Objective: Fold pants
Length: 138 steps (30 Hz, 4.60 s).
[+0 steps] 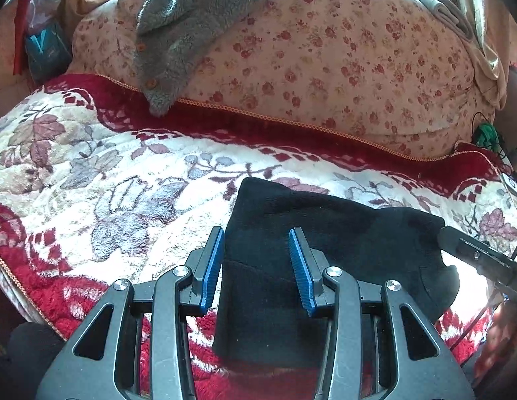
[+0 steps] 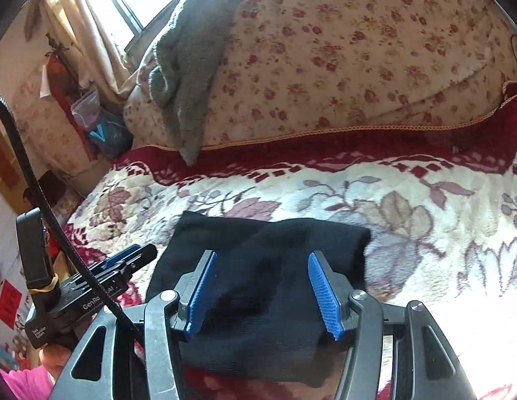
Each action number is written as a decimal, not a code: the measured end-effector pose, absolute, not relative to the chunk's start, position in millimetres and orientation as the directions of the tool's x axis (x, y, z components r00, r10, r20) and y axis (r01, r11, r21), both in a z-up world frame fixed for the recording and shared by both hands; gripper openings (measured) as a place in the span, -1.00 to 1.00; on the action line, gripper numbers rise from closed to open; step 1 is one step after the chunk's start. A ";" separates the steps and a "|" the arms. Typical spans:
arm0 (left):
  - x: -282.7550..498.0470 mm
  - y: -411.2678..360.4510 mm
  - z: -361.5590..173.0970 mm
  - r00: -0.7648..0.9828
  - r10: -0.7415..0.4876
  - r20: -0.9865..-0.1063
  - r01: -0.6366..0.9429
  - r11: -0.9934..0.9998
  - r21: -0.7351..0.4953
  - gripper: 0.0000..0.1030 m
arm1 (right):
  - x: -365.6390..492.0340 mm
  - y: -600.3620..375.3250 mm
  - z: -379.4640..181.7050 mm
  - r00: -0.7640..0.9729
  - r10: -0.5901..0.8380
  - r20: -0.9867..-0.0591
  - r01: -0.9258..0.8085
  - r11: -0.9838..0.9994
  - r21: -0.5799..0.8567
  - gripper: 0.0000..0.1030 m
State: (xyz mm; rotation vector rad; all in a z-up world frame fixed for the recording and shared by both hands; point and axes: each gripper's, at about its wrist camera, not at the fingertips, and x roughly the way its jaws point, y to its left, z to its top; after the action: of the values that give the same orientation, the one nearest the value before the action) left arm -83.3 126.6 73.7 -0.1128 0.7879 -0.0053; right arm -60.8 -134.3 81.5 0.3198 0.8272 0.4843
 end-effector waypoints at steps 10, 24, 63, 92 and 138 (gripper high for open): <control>-89.8 128.6 79.8 0.717 -0.036 -0.696 -0.048 0.994 -0.100 -0.24 | -66.2 -118.9 85.5 0.574 0.548 -0.608 -0.294 0.832 0.471 0.08; -93.3 129.2 78.5 0.716 -0.035 -0.697 -0.049 0.994 -0.100 -0.24 | -67.8 -108.6 84.0 0.561 0.553 -0.617 -0.307 0.830 0.465 0.09; -58.2 151.8 36.1 0.601 -0.290 -0.745 0.115 0.953 -0.279 0.22 | -38.0 -156.3 8.7 0.465 0.628 -0.624 -0.215 0.764 0.608 0.59; -55.9 134.8 38.2 0.587 -0.406 -0.700 0.254 0.914 -0.316 -0.46 | -46.0 -151.5 17.9 0.505 0.633 -0.587 -0.312 0.768 0.560 -0.08; -54.7 339.6 45.5 0.669 -0.159 -0.726 -0.137 0.934 -0.331 -0.48 | 23.8 81.0 36.4 0.319 0.719 -0.617 -0.452 0.688 0.568 -0.18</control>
State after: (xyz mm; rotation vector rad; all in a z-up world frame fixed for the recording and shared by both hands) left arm -54.7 339.6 45.5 -0.3771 0.8433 -0.0127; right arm 23.8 81.0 36.4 0.3157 0.9743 0.7873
